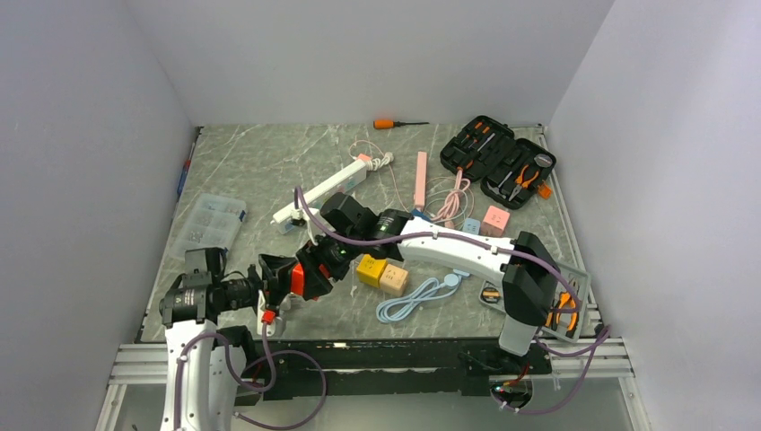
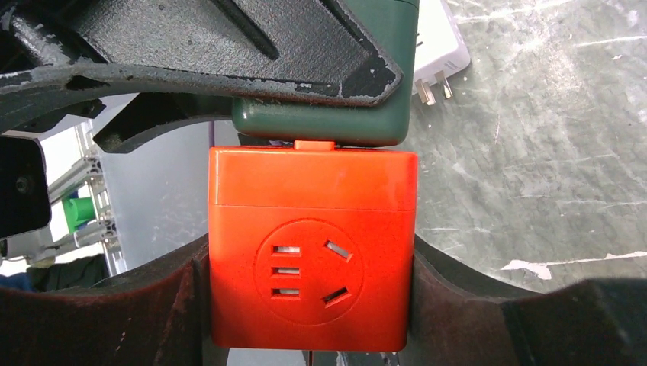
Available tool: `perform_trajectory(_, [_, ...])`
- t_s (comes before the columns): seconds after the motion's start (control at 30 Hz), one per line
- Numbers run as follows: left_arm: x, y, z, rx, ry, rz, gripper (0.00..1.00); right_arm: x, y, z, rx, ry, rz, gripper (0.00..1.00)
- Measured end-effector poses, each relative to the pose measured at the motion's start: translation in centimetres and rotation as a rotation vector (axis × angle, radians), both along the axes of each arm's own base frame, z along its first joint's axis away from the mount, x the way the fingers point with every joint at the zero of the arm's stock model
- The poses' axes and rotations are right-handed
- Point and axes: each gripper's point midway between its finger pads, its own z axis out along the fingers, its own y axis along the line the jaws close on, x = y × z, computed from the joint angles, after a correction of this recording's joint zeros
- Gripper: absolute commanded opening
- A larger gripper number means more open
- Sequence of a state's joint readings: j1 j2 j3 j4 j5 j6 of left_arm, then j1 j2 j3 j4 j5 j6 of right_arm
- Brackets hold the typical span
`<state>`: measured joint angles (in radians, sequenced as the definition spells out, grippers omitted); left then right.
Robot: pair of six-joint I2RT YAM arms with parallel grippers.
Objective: Pull the plug off the socket
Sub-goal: Remove the plug from the socket, then place the plug at the center of the board.
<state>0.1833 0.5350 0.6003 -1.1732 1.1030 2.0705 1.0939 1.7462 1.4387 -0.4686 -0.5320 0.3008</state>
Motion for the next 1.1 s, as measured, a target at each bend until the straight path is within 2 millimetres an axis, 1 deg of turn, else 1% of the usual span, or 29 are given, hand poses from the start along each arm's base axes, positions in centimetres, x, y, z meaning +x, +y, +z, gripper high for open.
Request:
perform_trajectory(0.2, [0.2,-0.3,-0.7,0.032,-0.008,-0.035,0.00,0.1,-0.5,-0.6,-0.027,-0.005,-0.007,0.00])
perform_trajectory(0.37, [1.0,-0.4,-1.3,0.048,-0.034,-0.056,0.00,0.5,-1.0,-0.9,-0.047,-0.033,-0.032,0.00])
perform_trajectory(0.4, [1.3,0.0,-1.7,0.082,-0.034,-0.039,0.00,0.3,-1.6,-1.0,-0.064,-0.032,-0.030,0.00])
perform_trajectory(0.47, [3.1,3.0,-3.8,0.241,-0.021,0.068,0.00,-1.4,-4.6,-1.3,-0.140,0.015,-0.003,0.00])
perform_trajectory(0.5, [3.6,4.4,-5.1,0.313,0.003,0.111,0.00,-2.5,-5.9,-1.1,-0.164,0.037,0.014,0.00])
perform_trajectory(0.57, [4.2,6.1,-6.5,0.402,0.031,0.155,0.00,-3.8,-7.3,-0.3,-0.173,0.057,0.035,0.00])
perform_trajectory(0.6, [4.4,6.8,-6.9,0.442,0.037,0.173,0.00,-4.2,-7.7,0.1,-0.170,0.061,0.045,0.00])
perform_trajectory(0.67, [4.9,7.7,-7.0,0.493,0.026,0.198,0.00,-5.0,-8.4,0.5,-0.167,0.071,0.060,0.00])
perform_trajectory(0.77, [5.7,8.2,-6.6,0.530,-0.014,0.213,0.00,-5.0,-8.9,0.2,-0.189,0.075,0.057,0.00])
perform_trajectory(0.83, [6.3,8.0,-6.2,0.537,-0.048,0.205,0.00,-4.6,-9.3,-0.1,-0.207,0.072,0.039,0.00])
perform_trajectory(0.9, [7.1,7.2,-5.6,0.536,-0.098,0.179,0.00,-3.3,-9.7,-0.4,-0.225,0.055,-0.006,0.00])
perform_trajectory(1.0, [8.5,5.4,-4.2,0.531,-0.180,0.121,0.00,0.3,-10.7,-0.7,-0.247,0.021,-0.132,0.00])
perform_trajectory(1.07, [9.5,4.0,-2.6,0.509,-0.197,0.107,0.00,3.7,-12.0,-0.7,-0.257,-0.007,-0.259,0.00])
perform_trajectory(1.1, [10.3,3.3,-1.4,0.484,-0.195,0.120,0.00,5.6,-12.9,-0.7,-0.261,-0.028,-0.335,0.00])
